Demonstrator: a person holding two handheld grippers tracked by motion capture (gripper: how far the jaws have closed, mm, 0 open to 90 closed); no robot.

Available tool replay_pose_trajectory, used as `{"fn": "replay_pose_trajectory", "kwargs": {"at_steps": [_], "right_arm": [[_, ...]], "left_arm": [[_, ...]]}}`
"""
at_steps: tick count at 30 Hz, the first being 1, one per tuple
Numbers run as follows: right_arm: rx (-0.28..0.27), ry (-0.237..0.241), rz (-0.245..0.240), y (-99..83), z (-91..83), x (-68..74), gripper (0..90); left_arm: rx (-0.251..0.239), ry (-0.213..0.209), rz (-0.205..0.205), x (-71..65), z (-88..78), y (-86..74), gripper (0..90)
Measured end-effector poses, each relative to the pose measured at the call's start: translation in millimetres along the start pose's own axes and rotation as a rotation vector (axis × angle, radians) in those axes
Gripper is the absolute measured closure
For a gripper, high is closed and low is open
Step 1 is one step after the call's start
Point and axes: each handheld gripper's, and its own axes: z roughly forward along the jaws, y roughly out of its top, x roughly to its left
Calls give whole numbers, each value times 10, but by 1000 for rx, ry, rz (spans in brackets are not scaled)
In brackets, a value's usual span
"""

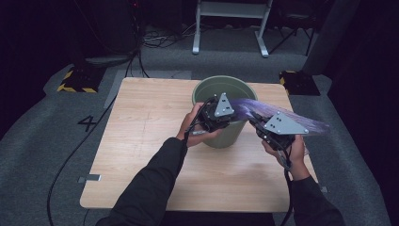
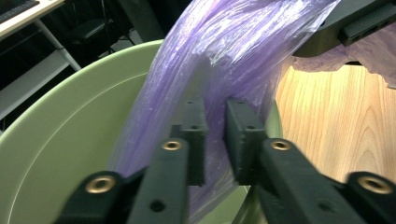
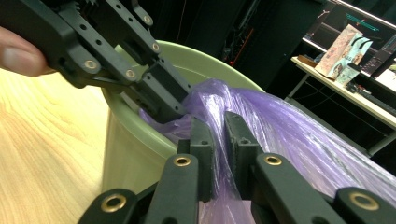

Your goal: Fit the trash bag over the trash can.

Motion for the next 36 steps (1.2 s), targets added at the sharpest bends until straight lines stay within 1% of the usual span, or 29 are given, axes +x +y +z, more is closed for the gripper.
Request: {"fn": "replay_pose_trajectory", "kwargs": {"at_steps": [2,3,4,6,7,9,10,11,13,14,15,17,19,23,25,27,30,32,33,34,36], "right_arm": [[-1,4,1,0,-2,5,825],[-1,4,3,-1,-4,6,805],[-2,2,4,-2,-5,7,793],[-6,8,6,-6,-11,5,786],[-6,8,6,-7,-15,6,759],[-15,18,9,-10,-21,3,737],[-15,20,8,-9,-21,5,704],[-14,18,7,-7,-23,7,650],[-14,12,22,-2,-29,-1,563],[-14,16,28,-2,-34,-5,554],[-13,27,29,-2,-43,-14,520],[-10,24,34,-4,-57,-17,470],[8,24,36,-7,-68,-27,401],[29,30,36,-16,-100,-44,341],[43,31,38,-28,-110,-52,313],[61,36,37,-48,-121,-64,300],[92,30,36,-91,-130,-85,280],[106,31,46,-121,-131,-104,288],[113,32,52,-134,-132,-111,308],[114,35,56,-147,-130,-118,355],[121,66,59,-169,-121,-122,433]], "left_arm": [[-5,4,0,7,-7,-8,849],[-8,2,1,13,-9,-13,881],[-11,0,-1,26,-17,-21,895],[-11,5,-8,49,-26,-32,898],[-11,5,-9,57,-28,-36,898],[-10,4,-9,69,-30,-46,899],[-7,8,-10,73,-33,-50,899],[-3,8,-8,81,-37,-56,899],[2,16,-9,98,-44,-70,899],[1,20,-15,117,-50,-83,899],[1,24,-22,135,-57,-94,900],[4,31,-33,180,-70,-117,899],[5,37,-49,231,-89,-143,899],[10,56,-67,302,-121,-181,900],[17,59,-74,338,-140,-202,899],[18,68,-79,373,-164,-223,900],[22,80,-87,431,-201,-260,899],[22,86,-98,467,-226,-289,899],[22,86,-101,486,-241,-305,899],[22,86,-108,501,-251,-319,899],[25,90,-115,527,-269,-346,899]]}}
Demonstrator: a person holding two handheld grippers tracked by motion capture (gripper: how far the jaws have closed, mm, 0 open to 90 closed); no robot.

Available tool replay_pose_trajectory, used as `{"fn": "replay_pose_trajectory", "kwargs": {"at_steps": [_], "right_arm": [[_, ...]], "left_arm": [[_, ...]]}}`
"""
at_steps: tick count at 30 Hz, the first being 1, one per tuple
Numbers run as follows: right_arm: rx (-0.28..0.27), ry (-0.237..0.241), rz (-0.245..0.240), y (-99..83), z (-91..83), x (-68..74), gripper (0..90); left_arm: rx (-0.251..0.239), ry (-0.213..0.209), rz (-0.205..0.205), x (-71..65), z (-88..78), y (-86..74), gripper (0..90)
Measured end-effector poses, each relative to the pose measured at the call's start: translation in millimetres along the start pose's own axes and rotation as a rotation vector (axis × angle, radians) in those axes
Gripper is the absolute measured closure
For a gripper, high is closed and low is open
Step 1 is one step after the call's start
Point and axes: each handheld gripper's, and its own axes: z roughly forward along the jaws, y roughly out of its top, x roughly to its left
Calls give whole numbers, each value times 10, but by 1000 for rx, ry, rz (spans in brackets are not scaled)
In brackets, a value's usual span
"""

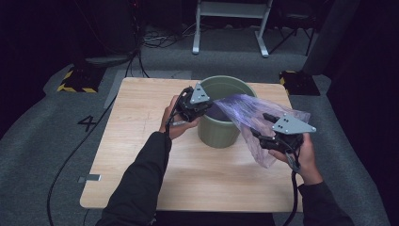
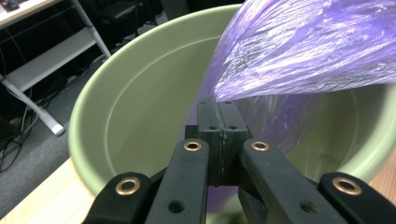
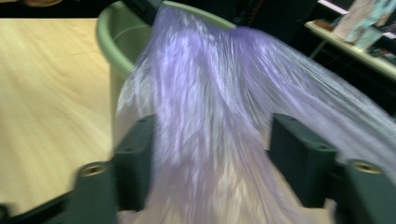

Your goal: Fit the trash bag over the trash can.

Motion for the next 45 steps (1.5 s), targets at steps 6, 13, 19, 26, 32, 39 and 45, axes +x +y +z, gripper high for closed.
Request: {"fn": "replay_pose_trajectory", "kwargs": {"at_steps": [6,13,19,26,32,39,45], "right_arm": [[0,40,-33,-29,70,35,778],[-37,45,-11,19,62,3,889],[-48,57,-7,94,71,18,887],[-58,94,-36,191,81,126,859],[-70,110,-46,222,58,169,814],[-94,122,-4,216,-82,156,440],[-124,92,-12,217,-335,140,294]], "left_arm": [[-7,4,-28,62,-11,-70,892],[-62,-46,-73,-24,-107,-34,386],[-128,-130,22,-398,-218,90,237],[-77,-106,78,-569,-89,217,346],[-39,-89,100,-516,-36,208,720],[-46,-76,59,-374,-60,148,886],[-51,-73,16,-242,-101,84,887]]}}
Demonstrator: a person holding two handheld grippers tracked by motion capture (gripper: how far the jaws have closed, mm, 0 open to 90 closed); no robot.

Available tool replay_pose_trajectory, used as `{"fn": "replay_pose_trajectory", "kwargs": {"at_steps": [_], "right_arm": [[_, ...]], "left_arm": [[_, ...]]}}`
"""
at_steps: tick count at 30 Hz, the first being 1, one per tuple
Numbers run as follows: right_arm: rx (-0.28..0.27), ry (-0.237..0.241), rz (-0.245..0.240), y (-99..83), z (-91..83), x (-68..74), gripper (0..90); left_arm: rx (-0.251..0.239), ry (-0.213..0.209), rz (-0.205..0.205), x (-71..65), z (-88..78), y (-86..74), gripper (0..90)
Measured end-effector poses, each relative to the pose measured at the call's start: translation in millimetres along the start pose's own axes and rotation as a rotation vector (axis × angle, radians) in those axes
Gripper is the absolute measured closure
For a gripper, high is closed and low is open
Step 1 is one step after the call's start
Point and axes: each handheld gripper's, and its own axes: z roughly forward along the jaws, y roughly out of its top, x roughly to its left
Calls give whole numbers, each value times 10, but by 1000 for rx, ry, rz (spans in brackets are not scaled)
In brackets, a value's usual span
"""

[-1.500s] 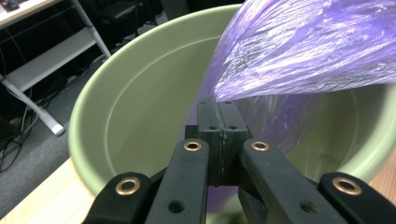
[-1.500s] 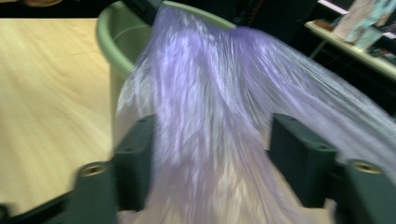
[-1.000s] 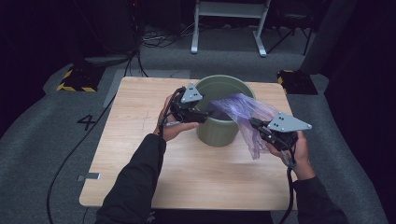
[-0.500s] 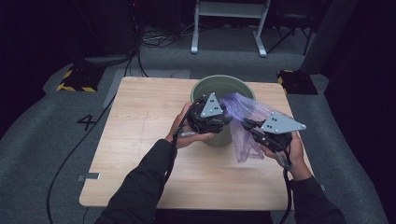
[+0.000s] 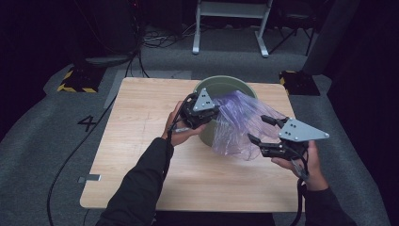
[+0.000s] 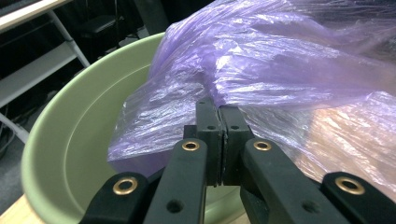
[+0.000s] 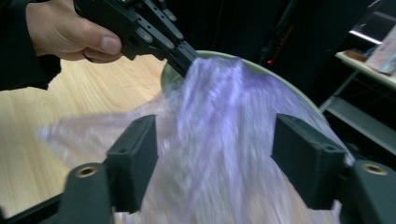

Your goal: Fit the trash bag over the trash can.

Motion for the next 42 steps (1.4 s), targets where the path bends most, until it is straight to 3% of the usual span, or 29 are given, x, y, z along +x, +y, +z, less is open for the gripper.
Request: {"fn": "replay_pose_trajectory", "kwargs": {"at_steps": [7,11,15,19,23,26,29,34,38,42], "right_arm": [[-40,-47,-33,-146,-213,-54,217],[-54,-69,-16,-277,-320,-105,196],[-67,-59,12,-378,-385,-131,177],[-35,-58,44,-442,-321,-155,175],[-16,-73,96,-484,-216,-249,183],[-10,-99,105,-478,-154,-323,221],[-32,-105,120,-450,-131,-386,295],[-46,-128,112,-402,-92,-441,555],[-35,-130,112,-377,-41,-471,753],[-29,-142,104,-334,-10,-475,859]], "left_arm": [[14,7,-32,113,-22,-67,879],[14,8,-57,179,-31,-106,866],[7,5,-75,211,-36,-127,851],[8,6,-79,221,-26,-143,840],[2,0,-94,243,-30,-172,767],[-17,-13,-97,248,-83,-187,621],[-38,-7,-104,244,-173,-215,486],[-49,5,-110,211,-355,-272,314],[-75,-33,-104,125,-508,-298,230],[-101,-74,-75,-42,-655,-291,172]]}}
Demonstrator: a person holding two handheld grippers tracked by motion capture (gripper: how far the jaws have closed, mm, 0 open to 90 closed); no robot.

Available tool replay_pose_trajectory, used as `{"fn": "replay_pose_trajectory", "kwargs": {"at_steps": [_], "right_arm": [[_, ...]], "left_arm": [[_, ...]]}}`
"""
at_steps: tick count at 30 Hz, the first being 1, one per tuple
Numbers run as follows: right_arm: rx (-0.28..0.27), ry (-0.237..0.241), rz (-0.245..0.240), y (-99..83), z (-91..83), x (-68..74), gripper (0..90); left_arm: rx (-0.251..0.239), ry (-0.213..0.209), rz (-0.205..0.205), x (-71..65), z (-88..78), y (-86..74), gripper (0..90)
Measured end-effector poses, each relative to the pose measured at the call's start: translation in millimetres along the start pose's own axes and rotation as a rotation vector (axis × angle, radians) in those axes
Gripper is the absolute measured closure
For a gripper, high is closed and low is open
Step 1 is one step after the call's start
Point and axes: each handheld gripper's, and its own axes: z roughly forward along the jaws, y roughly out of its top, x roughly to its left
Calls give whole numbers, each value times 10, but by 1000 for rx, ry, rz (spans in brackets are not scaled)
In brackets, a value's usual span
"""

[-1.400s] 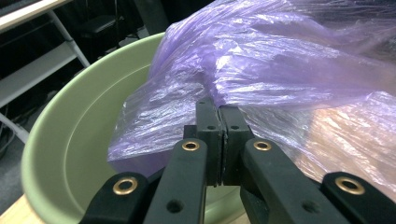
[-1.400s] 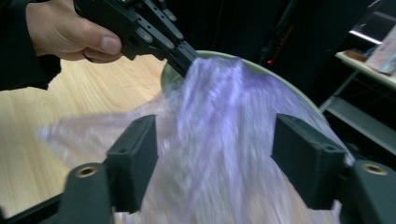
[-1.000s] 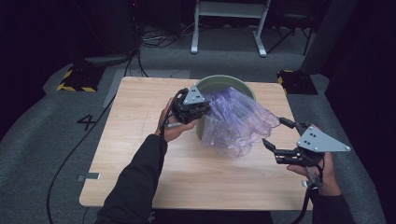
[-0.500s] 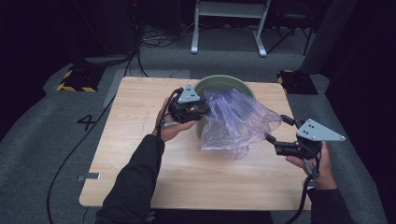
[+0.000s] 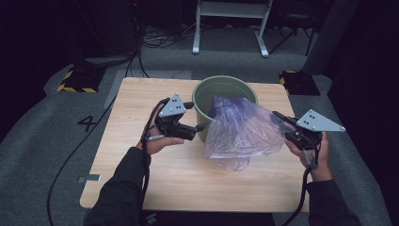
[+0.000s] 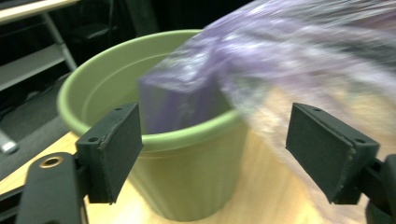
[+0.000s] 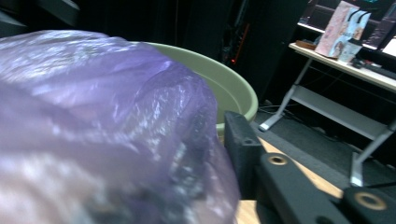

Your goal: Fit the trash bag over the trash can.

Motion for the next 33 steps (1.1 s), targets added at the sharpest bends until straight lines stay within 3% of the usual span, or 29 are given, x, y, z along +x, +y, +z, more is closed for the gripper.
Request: {"fn": "replay_pose_trajectory", "kwargs": {"at_steps": [6,10,14,17,19,21,27,29,33], "right_arm": [[21,-22,-2,67,57,1,900],[35,-36,4,90,76,7,900],[47,-49,2,97,88,18,900],[56,-52,5,97,104,20,900],[62,-50,5,100,112,24,900],[67,-46,9,107,111,30,900],[71,-40,19,121,107,19,900],[77,-41,22,124,107,15,900],[90,-38,33,125,110,-7,900]], "left_arm": [[1,-70,91,-373,-94,33,154],[11,-102,127,-592,-77,14,154],[10,-127,139,-785,-18,-57,155],[28,-112,169,-919,80,-124,154],[29,-106,170,-957,164,-175,154],[48,-62,163,-963,262,-218,154],[66,11,150,-894,420,-307,169],[76,15,142,-854,438,-320,205],[75,-20,150,-847,409,-360,171]]}}
